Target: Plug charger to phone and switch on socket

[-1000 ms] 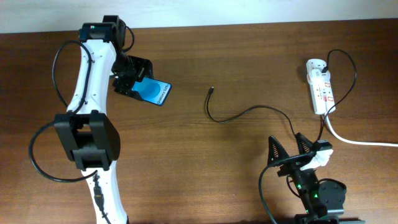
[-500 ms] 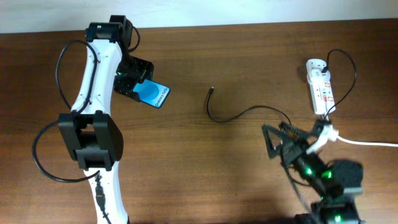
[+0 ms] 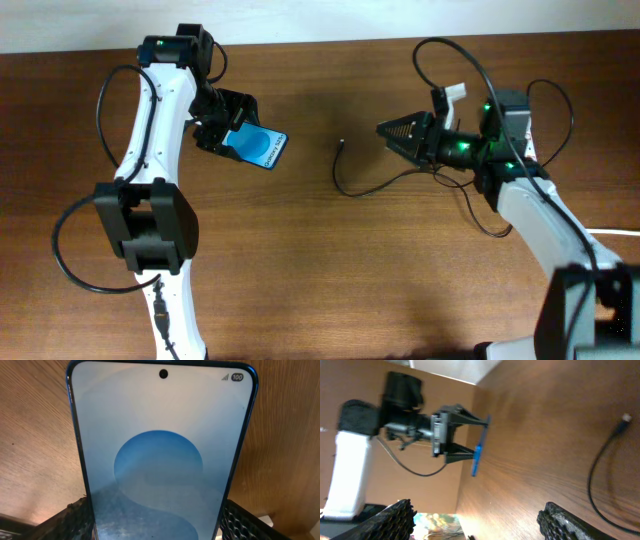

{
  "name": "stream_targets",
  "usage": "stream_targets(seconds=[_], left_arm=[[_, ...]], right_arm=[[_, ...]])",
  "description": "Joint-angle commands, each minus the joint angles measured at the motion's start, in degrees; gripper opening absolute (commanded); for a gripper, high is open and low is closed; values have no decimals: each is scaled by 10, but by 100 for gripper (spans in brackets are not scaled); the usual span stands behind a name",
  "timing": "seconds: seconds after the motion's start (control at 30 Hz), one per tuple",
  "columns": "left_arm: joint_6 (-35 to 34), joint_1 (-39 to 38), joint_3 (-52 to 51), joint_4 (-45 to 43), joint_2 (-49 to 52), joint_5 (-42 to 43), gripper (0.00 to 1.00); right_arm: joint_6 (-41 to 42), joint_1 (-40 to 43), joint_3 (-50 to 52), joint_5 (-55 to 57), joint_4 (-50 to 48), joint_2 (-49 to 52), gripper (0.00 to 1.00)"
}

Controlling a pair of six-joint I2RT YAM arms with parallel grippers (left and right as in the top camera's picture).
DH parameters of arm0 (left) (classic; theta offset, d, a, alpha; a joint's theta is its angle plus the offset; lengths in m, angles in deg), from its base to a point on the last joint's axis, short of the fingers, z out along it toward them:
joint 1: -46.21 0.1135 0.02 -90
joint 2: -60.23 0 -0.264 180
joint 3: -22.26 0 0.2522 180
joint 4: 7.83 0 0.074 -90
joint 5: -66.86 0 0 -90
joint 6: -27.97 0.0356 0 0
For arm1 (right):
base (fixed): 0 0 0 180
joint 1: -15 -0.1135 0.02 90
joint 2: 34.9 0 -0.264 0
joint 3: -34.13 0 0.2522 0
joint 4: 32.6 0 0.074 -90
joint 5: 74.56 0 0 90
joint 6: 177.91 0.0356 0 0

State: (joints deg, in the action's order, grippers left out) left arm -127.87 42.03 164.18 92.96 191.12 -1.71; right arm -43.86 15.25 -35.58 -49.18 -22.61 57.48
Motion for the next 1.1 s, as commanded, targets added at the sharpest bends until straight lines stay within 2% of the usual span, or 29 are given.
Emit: stream_targets(seconds=[0.0,0.27,0.5,0.63,0.7,0.73,1.0,1.07], left_arm=[[-6,-7,14,1,-3,17,0],[-29,-56,13,-10,-3,-7,0],[-58,-92,13,-15,-3,-17,0],[-66,-93,13,-12,-3,16,0],[-66,-93,13,-7,-3,25,0],[-66,-94,13,0,-3,35,0],[-37,-103,13,31,-3,58,0],[-31,-110,13,41,-3,58,0]], right_arm=[[50,-32,-9,32,-3,44,85],[114,-185,-9,245,-4,53,77],[163,-250,-9,347,-55,53,62],[181,-285,-9,426,-55,53,56],[186,-295,-9,442,-60,53,44],[186,-296,-9,442,-61,53,42],[186,-296,-9,448,-72,53,40],[186,-296,-9,447,-76,53,37]])
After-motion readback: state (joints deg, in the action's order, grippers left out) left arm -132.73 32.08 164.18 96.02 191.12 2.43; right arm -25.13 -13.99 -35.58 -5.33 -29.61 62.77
